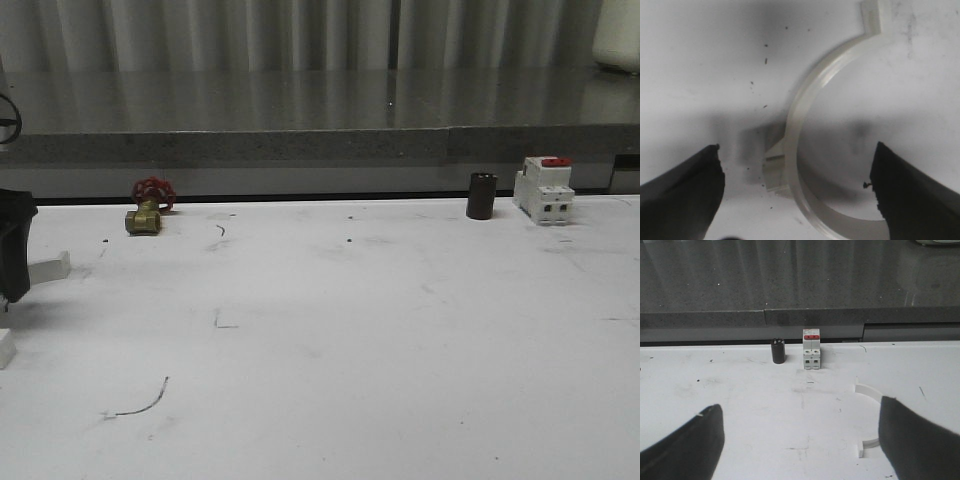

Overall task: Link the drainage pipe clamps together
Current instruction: 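Lower the left gripper and grasp the white clamp half's end tab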

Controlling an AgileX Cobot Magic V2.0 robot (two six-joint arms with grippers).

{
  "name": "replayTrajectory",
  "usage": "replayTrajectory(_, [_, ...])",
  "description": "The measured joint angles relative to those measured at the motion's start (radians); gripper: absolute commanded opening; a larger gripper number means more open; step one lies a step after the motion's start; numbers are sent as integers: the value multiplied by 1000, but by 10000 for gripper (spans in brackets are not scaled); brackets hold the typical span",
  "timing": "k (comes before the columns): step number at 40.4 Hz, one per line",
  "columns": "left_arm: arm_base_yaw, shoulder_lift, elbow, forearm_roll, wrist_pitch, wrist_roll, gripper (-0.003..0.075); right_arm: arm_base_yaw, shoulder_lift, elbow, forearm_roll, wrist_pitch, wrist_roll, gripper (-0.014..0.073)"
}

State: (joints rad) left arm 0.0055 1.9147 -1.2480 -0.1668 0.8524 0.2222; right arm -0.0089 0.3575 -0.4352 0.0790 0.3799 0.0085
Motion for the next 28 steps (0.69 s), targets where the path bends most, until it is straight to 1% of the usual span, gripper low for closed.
replayTrajectory(7, [15,19,0,-26,0,26,564,0,0,0,0,0,0,645])
replayTrajectory(10, [15,19,0,-27,0,27,536,0,0,0,0,0,0,645])
replayTrajectory(12, [15,19,0,-29,0,29,475,0,0,0,0,0,0,645])
replayTrajectory(13, [15,19,0,-30,0,30,456,0,0,0,0,0,0,645])
replayTrajectory(15, [15,19,0,-31,0,35,377,0,0,0,0,0,0,645])
replayTrajectory(18, [15,19,0,-31,0,41,296,0,0,0,0,0,0,645])
replayTrajectory(23, [15,19,0,-31,0,47,219,0,0,0,0,0,0,645])
replayTrajectory(28, [15,19,0,-31,0,47,170,0,0,0,0,0,0,645])
